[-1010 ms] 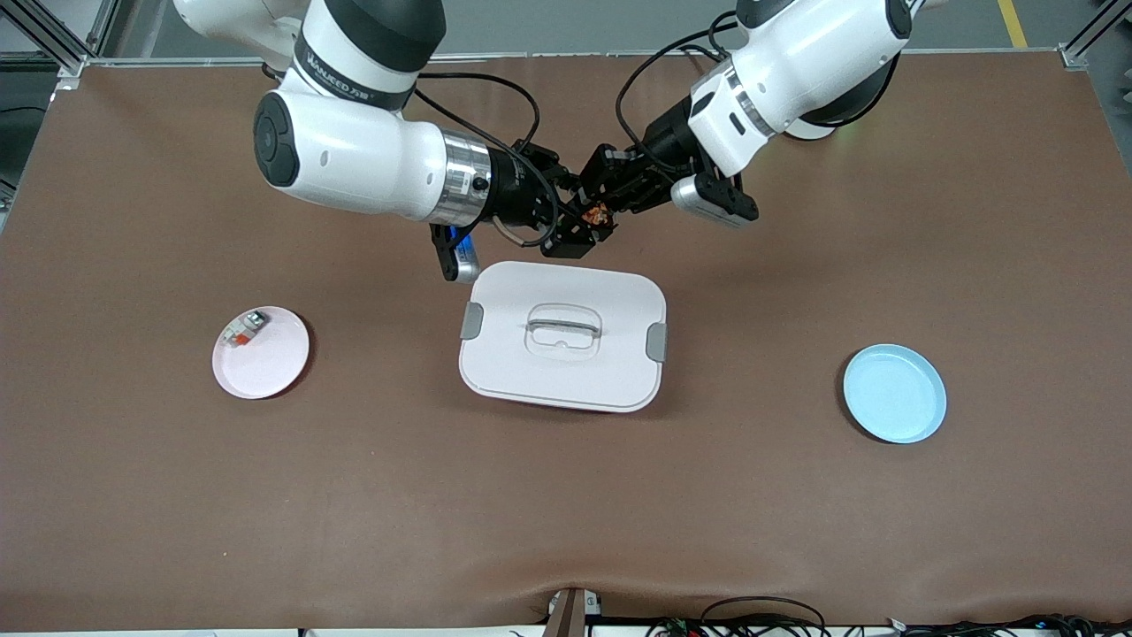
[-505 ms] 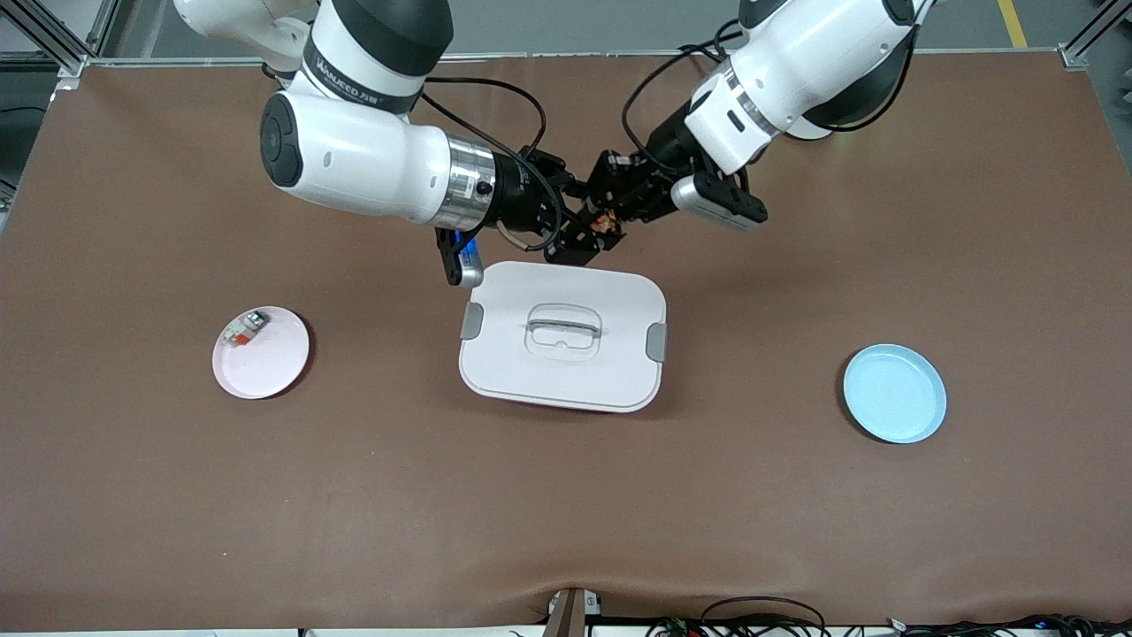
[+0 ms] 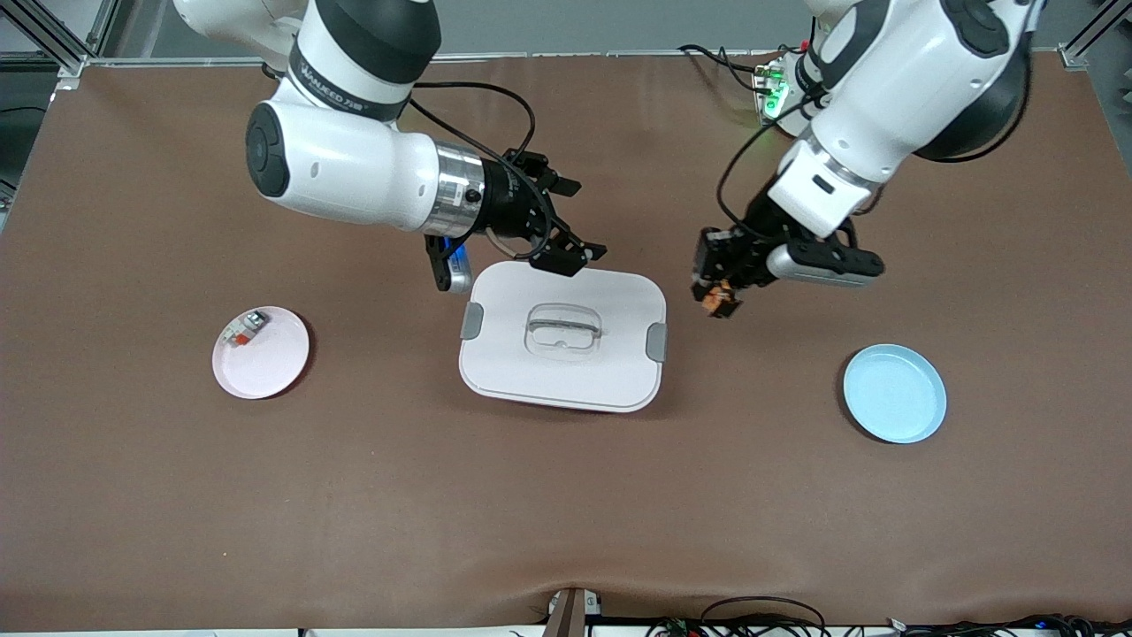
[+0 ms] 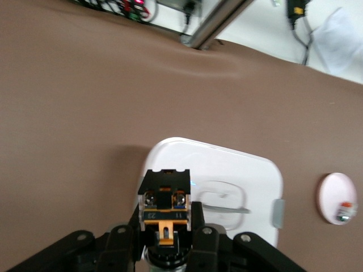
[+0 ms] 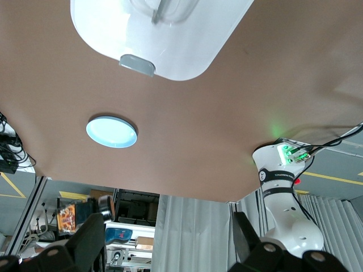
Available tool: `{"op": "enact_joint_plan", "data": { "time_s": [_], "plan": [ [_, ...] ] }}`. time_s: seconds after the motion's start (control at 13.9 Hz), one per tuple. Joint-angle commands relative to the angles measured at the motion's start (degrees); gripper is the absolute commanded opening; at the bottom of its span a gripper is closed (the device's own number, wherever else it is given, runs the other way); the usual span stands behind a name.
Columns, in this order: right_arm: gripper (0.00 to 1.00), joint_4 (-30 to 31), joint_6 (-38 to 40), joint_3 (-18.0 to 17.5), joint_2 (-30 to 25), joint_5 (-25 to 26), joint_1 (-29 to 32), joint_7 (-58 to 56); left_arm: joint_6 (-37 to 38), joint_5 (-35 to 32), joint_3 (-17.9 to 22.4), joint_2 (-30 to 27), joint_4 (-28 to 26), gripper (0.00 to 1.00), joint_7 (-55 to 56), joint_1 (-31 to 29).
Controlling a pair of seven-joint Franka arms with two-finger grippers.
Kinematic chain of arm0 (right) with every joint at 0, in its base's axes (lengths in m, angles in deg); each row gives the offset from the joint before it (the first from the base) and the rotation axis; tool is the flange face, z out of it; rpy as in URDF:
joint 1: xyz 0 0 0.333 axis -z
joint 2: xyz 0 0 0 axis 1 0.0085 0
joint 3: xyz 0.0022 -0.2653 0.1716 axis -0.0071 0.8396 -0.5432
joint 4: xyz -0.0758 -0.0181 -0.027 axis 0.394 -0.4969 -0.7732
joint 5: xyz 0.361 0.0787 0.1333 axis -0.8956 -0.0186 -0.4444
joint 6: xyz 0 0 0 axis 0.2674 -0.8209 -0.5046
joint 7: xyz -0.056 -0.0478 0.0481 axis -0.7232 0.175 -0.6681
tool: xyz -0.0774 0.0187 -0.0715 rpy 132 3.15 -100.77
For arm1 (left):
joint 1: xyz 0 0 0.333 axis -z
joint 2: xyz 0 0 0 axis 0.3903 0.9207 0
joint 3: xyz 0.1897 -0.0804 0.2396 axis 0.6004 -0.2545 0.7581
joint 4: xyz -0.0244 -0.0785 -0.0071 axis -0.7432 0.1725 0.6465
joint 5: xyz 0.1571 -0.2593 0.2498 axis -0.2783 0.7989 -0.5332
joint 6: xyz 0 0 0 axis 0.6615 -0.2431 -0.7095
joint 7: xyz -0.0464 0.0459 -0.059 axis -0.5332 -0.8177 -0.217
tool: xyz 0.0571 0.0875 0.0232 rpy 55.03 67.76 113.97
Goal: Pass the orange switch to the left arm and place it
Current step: 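Grasp the switch with the left gripper while the right gripper opens, then carry the switch toward the blue plate while the right gripper withdraws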
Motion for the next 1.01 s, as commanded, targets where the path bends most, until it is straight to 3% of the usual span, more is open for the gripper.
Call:
{"op": "enact_joint_plan", "data": {
  "time_s": [0.0,0.43,0.79,0.94],
  "plan": [
    [1.00,-0.3,5.3,-0.4,-1.9,0.8,3.3,-4.3,5.7,-6.0,-0.5,3.1,5.5,0.00,-0.3,-0.8],
    [1.00,2.3,20.4,-0.3,-7.0,4.6,13.9,-26.6,9.4,-11.5,0.3,5.3,6.9,0.00,-3.6,-2.6],
    [1.00,11.5,21.4,-0.2,-13.2,15.1,18.7,-48.6,15.0,-11.5,0.8,4.7,7.4,0.00,-12.0,-6.6],
    [1.00,13.5,21.2,-0.3,-14.4,24.4,18.8,-56.0,17.5,-11.6,0.8,4.7,8.8,0.00,-17.4,-9.9]
  ]
}}
